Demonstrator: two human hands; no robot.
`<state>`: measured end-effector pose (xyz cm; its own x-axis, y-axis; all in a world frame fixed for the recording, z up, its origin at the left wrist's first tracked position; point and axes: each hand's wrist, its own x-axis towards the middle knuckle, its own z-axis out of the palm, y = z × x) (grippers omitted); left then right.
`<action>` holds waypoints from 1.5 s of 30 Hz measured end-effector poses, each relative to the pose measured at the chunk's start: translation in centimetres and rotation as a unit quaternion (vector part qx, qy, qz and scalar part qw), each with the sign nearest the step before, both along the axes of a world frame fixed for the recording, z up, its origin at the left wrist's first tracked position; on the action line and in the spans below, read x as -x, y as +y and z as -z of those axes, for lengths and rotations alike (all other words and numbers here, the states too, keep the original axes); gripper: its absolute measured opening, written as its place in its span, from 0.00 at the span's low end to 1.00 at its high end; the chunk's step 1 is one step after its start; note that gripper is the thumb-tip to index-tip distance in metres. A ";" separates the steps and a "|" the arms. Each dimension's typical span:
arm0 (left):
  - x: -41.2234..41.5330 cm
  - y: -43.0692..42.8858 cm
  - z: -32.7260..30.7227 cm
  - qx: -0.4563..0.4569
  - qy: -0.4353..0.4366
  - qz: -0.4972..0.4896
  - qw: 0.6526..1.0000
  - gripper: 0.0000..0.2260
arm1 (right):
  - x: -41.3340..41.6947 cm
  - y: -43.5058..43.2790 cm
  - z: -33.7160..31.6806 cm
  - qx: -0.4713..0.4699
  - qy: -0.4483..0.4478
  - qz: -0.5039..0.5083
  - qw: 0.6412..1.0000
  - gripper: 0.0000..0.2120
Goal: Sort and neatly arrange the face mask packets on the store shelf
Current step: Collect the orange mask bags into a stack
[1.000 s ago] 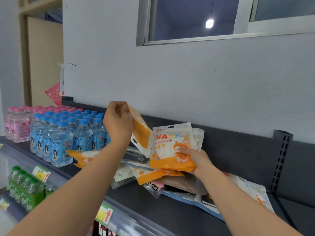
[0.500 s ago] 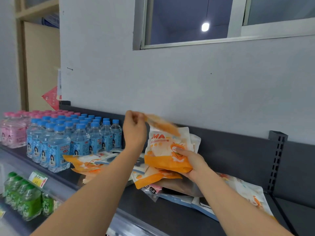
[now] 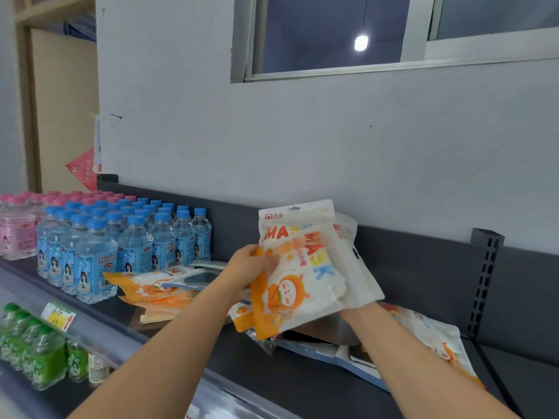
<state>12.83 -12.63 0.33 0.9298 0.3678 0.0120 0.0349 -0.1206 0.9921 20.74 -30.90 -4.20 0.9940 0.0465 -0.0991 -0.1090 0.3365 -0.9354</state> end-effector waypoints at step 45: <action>-1.0 -14.2 0.3 0.134 -0.076 0.031 0.988 0.13 | 9.4 -12.2 -5.5 -0.011 -0.152 -0.034 0.988 0.41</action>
<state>13.83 -26.83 0.03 0.9458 0.3188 0.0622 -0.1153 0.1505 0.9819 11.35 -43.11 1.35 0.9721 0.1128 0.2056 0.1531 0.3588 -0.9208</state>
